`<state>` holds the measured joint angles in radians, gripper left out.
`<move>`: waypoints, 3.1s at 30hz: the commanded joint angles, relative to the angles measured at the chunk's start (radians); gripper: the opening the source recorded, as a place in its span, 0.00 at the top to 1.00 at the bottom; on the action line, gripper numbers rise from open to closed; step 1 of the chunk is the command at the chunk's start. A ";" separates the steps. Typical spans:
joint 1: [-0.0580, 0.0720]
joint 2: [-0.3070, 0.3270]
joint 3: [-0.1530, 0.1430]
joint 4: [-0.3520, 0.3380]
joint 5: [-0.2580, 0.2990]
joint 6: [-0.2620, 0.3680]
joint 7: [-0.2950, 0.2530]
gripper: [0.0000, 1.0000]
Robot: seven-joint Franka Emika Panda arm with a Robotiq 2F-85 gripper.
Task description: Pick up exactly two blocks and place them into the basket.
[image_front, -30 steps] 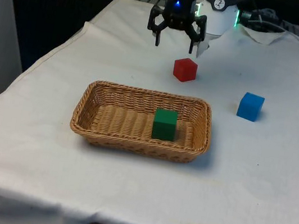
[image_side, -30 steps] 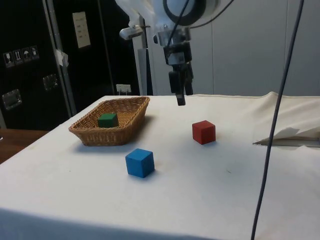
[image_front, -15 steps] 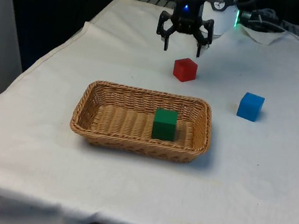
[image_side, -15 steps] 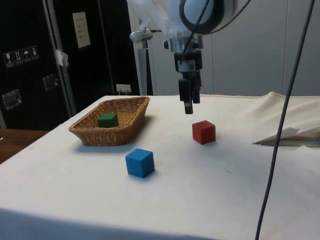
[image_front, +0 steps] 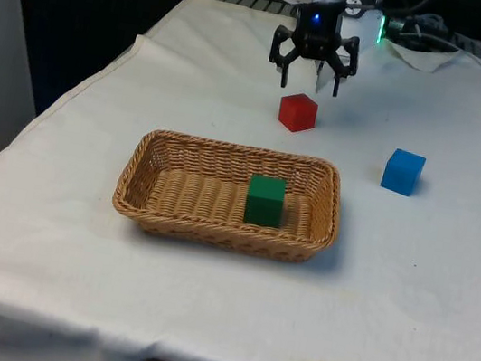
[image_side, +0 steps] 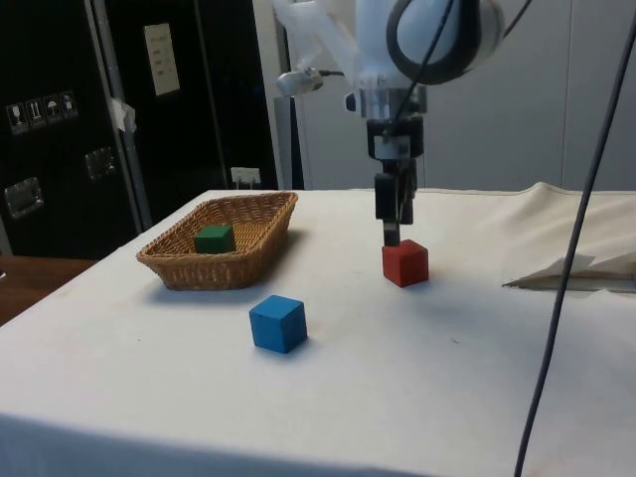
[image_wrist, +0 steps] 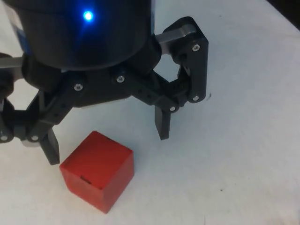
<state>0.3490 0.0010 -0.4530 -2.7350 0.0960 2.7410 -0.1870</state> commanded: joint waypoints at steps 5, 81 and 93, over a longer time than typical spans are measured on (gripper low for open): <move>0.003 -0.010 0.002 -0.044 0.024 0.079 -0.043 0.00; -0.008 0.001 0.019 0.007 -0.033 0.124 -0.105 0.84; -0.006 -0.038 0.024 0.124 -0.023 -0.021 -0.107 0.84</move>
<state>0.3460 -0.0420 -0.4290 -2.6160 0.0910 2.7250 -0.3090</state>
